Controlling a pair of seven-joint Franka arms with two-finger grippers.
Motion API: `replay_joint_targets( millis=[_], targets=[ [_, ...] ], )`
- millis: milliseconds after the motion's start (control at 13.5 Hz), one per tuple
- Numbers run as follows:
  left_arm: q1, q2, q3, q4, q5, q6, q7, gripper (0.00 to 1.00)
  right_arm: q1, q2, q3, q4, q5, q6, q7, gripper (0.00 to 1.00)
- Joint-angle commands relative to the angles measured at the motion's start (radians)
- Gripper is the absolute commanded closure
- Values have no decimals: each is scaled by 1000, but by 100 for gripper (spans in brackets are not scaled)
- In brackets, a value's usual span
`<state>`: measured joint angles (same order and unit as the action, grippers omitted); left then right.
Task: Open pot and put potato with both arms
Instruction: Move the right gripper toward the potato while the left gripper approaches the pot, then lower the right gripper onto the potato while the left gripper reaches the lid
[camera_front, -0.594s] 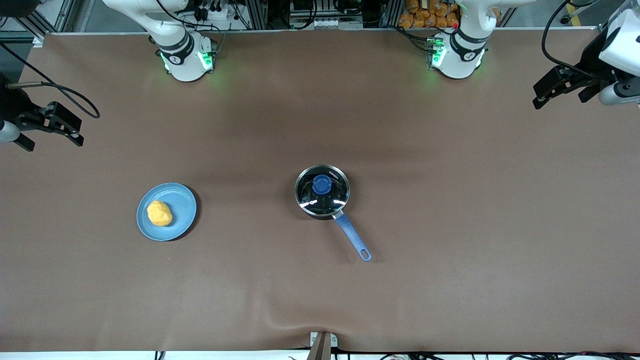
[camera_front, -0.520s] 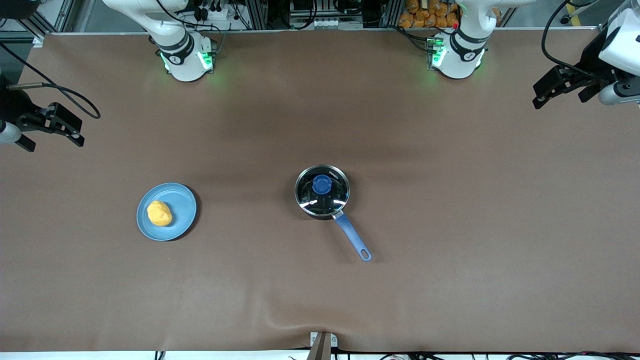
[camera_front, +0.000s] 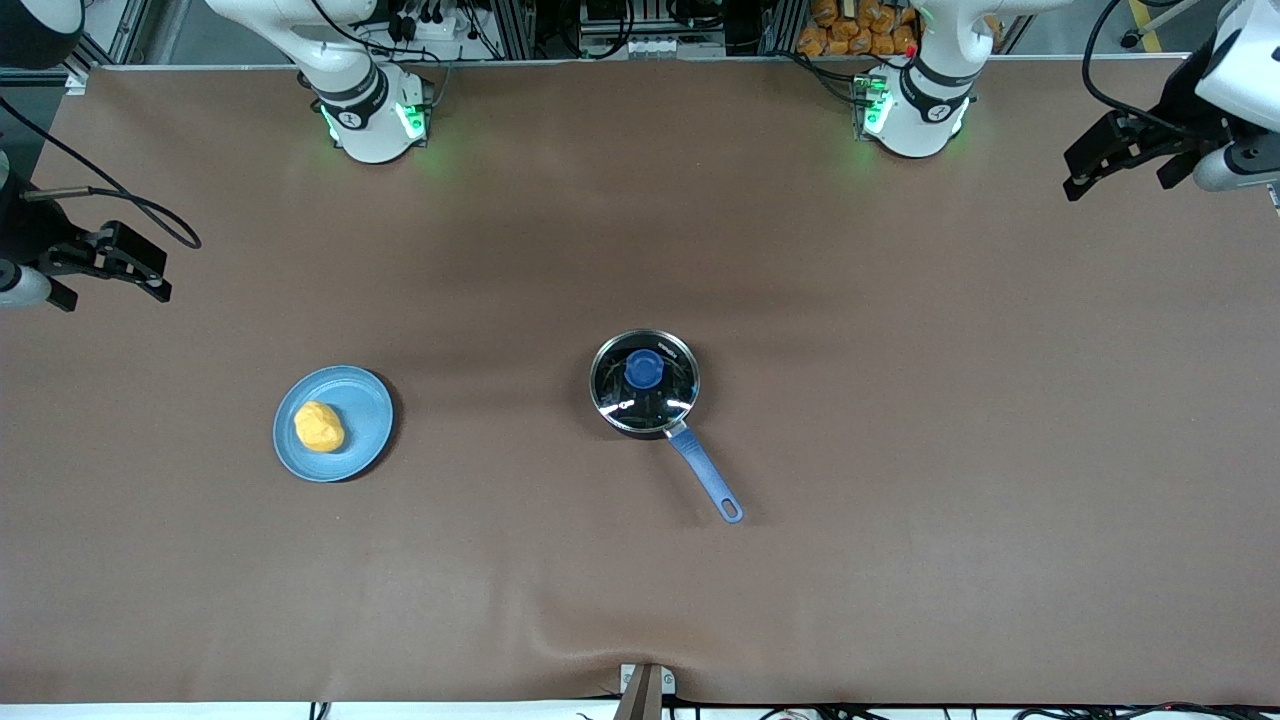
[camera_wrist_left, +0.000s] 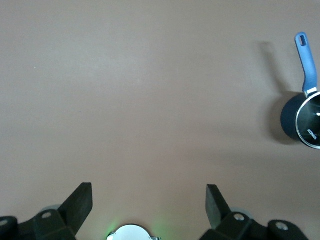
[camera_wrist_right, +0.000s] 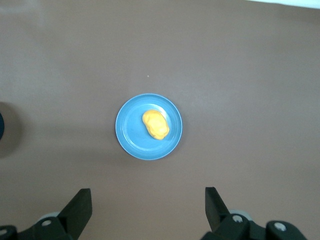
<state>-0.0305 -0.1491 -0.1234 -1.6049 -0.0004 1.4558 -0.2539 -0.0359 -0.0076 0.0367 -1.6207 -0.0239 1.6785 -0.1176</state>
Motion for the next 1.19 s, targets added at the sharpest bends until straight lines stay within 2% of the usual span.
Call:
replay_joint_targets(
  millis=[0, 297, 520, 891, 1114],
  targets=[
    [-41, 75, -22, 55, -39, -23, -1, 0, -7, 37, 6, -5, 5, -8, -66, 0],
    [-150, 262, -110, 181, -39, -2, -146, 0, -48, 144, 6, -51, 30, 44, -244, 0],
    [-258, 354, -114, 197, -35, 98, -286, 0, -50, 253, 8, -51, 41, 130, -443, 0],
    [-386, 480, -110, 198, -33, 265, -415, 0, -76, 434, 6, -51, 139, 265, -825, 0],
    [-471, 554, -104, 210, -30, 346, -542, 0, -78, 527, 8, -53, 180, 377, -895, 0]
  ],
)
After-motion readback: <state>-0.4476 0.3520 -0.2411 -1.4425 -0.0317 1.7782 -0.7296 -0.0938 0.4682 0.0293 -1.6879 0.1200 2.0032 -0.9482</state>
